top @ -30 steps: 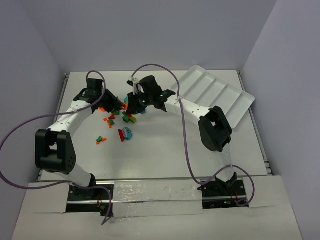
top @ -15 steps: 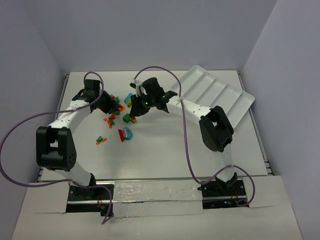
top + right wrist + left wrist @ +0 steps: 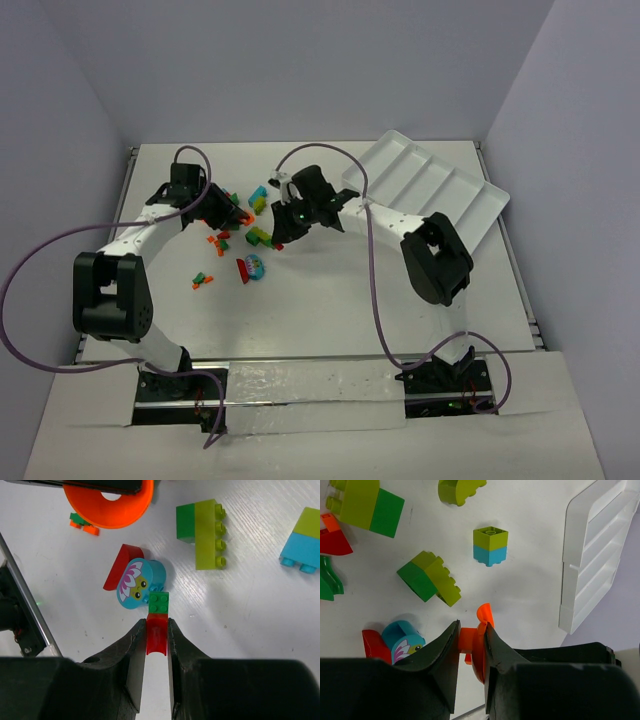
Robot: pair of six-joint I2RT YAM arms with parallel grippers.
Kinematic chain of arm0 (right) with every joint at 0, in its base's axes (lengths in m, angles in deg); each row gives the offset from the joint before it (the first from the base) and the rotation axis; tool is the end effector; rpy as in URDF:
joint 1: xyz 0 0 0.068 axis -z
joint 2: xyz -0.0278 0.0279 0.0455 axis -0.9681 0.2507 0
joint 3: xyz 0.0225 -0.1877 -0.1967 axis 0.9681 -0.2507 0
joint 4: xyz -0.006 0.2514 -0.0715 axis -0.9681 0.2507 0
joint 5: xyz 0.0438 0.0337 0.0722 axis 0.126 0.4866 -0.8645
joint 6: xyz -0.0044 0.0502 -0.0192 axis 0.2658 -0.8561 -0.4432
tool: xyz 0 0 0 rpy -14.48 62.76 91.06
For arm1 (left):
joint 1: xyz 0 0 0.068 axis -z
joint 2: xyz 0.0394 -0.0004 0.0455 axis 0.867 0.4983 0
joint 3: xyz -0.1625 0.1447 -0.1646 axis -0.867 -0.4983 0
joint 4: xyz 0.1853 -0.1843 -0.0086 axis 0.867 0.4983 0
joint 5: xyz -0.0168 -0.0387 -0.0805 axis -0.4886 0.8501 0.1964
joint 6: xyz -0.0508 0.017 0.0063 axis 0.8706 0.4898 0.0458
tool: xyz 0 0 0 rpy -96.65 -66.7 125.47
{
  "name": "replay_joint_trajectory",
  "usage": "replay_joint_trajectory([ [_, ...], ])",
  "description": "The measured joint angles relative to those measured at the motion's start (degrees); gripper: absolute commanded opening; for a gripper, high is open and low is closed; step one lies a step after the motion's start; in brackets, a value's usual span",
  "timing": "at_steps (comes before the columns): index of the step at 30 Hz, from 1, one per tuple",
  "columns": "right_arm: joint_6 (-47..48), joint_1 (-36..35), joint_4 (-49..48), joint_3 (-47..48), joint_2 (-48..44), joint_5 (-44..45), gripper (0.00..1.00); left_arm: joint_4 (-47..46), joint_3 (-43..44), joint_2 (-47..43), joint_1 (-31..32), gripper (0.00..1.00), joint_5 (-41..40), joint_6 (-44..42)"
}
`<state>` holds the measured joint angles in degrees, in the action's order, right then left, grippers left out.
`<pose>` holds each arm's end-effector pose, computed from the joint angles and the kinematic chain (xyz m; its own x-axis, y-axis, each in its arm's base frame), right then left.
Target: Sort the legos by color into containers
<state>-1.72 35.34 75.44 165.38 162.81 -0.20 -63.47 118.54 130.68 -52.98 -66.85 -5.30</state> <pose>0.3349 0.3046 0.2215 -0.6519 -0.3551 -0.6700 -0.7346 0.5150 0.4418 0.3392 -0.0548 0.2337 -0.7473 -0.6319 -0.2056 -0.3668 0.6502 -0.6653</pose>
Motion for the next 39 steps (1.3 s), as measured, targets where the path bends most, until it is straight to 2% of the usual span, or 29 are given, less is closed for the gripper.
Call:
replay_joint_trajectory([
  [10,-0.7,1.8,-1.5,-2.3,-0.7,-2.6,0.08,-0.1,-0.8,0.1,0.0,0.03,-1.3,-4.8],
  [18,-1.4,3.3,-1.8,-3.9,-2.2,-4.3,0.08,2.0,-1.1,2.5,1.2,0.14,-11.7,-12.1],
  [21,-1.4,3.3,-1.8,-3.9,-3.2,-4.7,0.08,2.8,-1.2,4.3,1.9,0.3,-15.0,-14.3],
  [23,-1.4,3.3,-1.8,-3.9,-3.7,-5.2,0.08,3.3,-1.1,5.3,2.2,0.48,-16.6,-15.6],
  [24,-1.4,3.3,-1.8,-3.9,-4.0,-5.4,0.08,3.6,-1.1,5.7,2.3,0.49,-17.2,-16.0],
  [26,-1.5,3.3,-1.8,-3.9,-4.6,-5.8,0.08,4.2,-1.1,6.3,2.5,0.63,-18.0,-17.0],
  [29,-1.6,3.3,-1.9,-3.9,-5.6,-6.3,0.08,4.8,-1.1,6.5,2.5,0.69,-18.6,-17.5],
  [35,-2.9,3.7,-3.5,-4.7,-7.7,-9.9,0.08,5.1,-0.4,6.0,2.5,0.63,-13.5,-19.3],
  [39,-6.0,4.5,-7.5,-6.3,-8.4,-16.4,0.08,2.3,-2.4,0.1,2.4,0.64,-1.3,-22.8],
])
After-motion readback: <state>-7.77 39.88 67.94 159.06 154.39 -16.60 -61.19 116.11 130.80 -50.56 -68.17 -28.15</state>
